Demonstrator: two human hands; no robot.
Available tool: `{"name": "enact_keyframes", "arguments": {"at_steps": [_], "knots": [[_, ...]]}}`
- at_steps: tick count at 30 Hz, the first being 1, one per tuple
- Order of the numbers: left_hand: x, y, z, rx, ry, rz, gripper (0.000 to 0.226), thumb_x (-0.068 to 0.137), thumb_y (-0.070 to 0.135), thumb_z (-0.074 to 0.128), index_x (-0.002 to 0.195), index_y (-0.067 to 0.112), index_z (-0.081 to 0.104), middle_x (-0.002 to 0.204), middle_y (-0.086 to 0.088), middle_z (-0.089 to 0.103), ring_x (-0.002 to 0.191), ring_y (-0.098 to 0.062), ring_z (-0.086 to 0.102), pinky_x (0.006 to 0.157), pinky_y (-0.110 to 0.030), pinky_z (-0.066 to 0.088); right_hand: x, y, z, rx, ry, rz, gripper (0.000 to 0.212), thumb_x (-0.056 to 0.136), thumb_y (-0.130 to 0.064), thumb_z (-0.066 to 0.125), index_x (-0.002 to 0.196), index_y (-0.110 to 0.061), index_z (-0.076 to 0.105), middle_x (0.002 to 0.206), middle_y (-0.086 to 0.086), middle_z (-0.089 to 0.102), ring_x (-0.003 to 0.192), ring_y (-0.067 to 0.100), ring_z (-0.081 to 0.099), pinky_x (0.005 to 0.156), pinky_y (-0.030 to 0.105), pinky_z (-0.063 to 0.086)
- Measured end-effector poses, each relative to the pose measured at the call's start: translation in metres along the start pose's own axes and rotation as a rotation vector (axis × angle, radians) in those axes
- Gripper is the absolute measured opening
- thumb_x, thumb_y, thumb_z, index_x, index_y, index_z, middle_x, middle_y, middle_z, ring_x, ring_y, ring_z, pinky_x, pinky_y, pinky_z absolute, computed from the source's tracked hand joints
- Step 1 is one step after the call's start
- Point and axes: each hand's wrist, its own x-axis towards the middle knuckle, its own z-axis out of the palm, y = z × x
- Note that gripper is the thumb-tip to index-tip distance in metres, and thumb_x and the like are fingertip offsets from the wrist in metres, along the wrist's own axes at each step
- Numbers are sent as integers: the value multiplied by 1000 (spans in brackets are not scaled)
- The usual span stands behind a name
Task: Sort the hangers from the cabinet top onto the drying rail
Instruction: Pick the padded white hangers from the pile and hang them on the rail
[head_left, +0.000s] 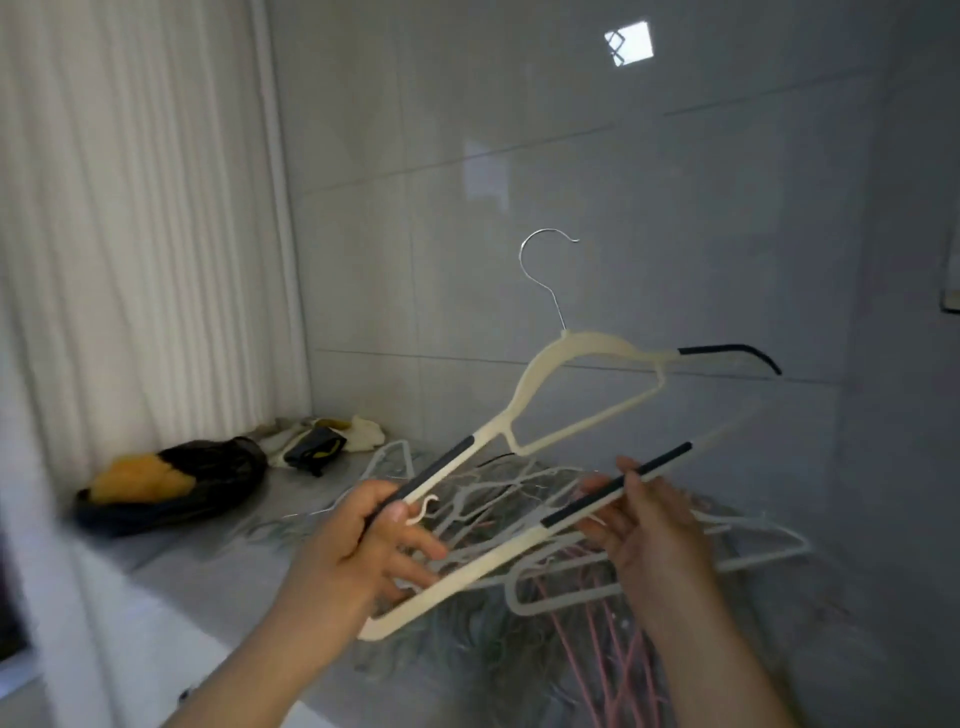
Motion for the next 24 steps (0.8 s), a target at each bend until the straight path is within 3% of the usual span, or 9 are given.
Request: {"name": "enact_keyframes", "arguments": {"at_steps": [4, 7, 11, 16, 21, 24], "knots": [[-38, 20, -43, 120, 15, -92, 14, 93, 15, 45, 86, 27, 50, 60, 10, 71, 46, -10, 64, 38, -18, 46, -37, 1, 42, 4, -135, 17, 24, 96, -5, 35, 81, -13, 52, 50, 1, 67, 45, 6, 64, 40, 15, 50], [-86, 40, -80, 145, 89, -132, 15, 93, 16, 45, 88, 28, 54, 59, 3, 70, 40, -13, 61, 33, -17, 41, -78, 17, 79, 32, -295, 81, 23, 96, -4, 36, 80, -12, 50, 50, 3, 67, 45, 8, 64, 38, 15, 48], [-189, 67, -142, 148, 315, -166, 18, 93, 13, 43, 87, 19, 59, 56, -4, 69, 32, -17, 56, 26, -15, 35, -156, 47, 135, 32, -470, 217, 20, 95, -8, 40, 83, -13, 55, 55, 3, 69, 46, 9, 65, 41, 18, 51], [-347, 121, -214, 227, 669, -220, 23, 93, 7, 42, 82, 16, 60, 46, -7, 62, 23, -16, 45, 24, -13, 30, -287, 88, 196, -149, -721, 421, 17, 95, -17, 45, 83, -14, 56, 54, 0, 70, 45, 11, 64, 42, 20, 51], [-501, 171, -252, 396, 1000, -239, 22, 93, 7, 44, 82, 12, 62, 46, -3, 60, 24, -15, 41, 26, -16, 28, -419, 100, 247, -275, -979, 452, 18, 91, -10, 51, 76, -14, 60, 63, 2, 67, 57, 17, 60, 54, 23, 49], [-567, 199, -258, 439, 1154, -247, 23, 91, 3, 46, 80, 12, 64, 45, -5, 59, 23, -17, 40, 26, -15, 28, -482, 104, 278, -295, -1134, 394, 23, 89, -2, 52, 71, -15, 58, 56, 0, 64, 50, 13, 57, 45, 14, 45]]}}
